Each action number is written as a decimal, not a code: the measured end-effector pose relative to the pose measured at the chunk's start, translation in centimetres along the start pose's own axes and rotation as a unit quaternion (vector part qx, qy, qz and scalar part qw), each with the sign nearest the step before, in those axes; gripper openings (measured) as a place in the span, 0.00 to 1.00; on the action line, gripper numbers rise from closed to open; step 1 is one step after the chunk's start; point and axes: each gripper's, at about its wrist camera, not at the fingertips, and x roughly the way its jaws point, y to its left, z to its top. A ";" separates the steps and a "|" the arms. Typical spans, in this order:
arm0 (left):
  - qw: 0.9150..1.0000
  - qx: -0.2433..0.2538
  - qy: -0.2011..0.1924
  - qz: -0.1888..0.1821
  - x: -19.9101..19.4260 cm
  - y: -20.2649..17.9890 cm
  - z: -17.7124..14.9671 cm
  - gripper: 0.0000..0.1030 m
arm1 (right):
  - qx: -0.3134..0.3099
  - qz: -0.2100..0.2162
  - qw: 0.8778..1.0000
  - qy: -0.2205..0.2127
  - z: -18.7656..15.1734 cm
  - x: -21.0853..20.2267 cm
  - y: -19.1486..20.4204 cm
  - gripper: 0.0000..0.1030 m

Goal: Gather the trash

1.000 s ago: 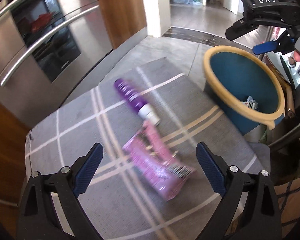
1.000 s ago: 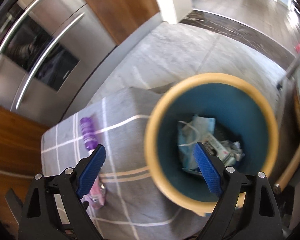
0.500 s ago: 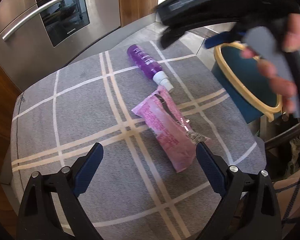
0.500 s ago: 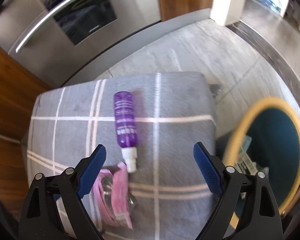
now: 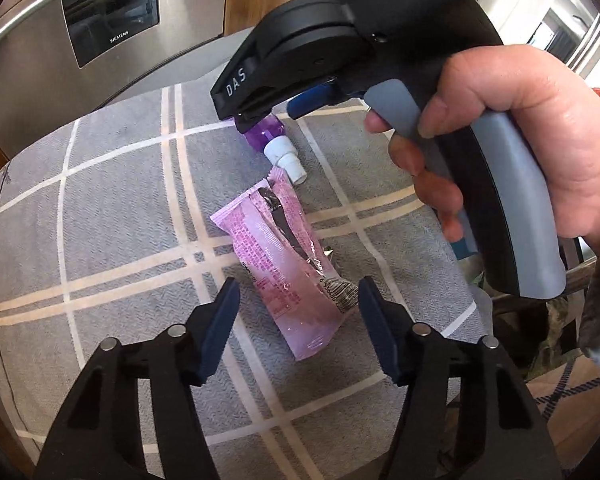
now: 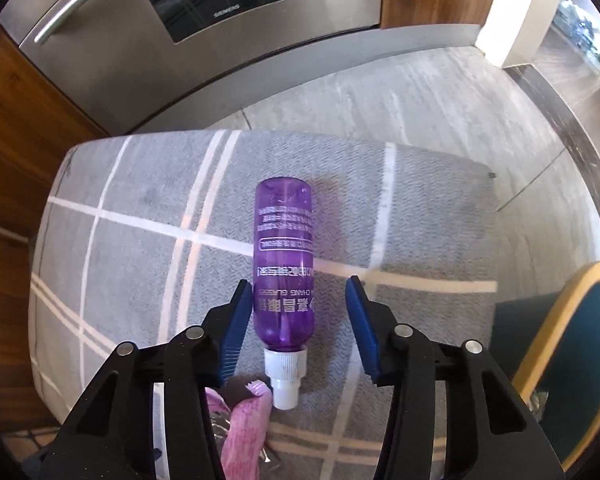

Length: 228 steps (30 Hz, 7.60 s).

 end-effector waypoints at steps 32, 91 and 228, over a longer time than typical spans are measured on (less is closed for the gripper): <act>0.999 0.035 -0.012 0.007 -2.6 -1.8 -0.2 0.03 | 0.073 0.021 0.993 -0.094 -3.6 -11.6 -5.7 0.32; 0.983 0.159 -0.054 -0.073 4.1 -19.5 8.1 0.00 | 0.273 -0.040 0.961 0.009 -14.8 -11.6 -25.7 0.33; 0.985 0.019 -0.148 0.084 -18.5 -6.8 -3.6 0.86 | 0.208 -0.067 0.958 -0.186 -26.2 -22.4 -3.2 0.92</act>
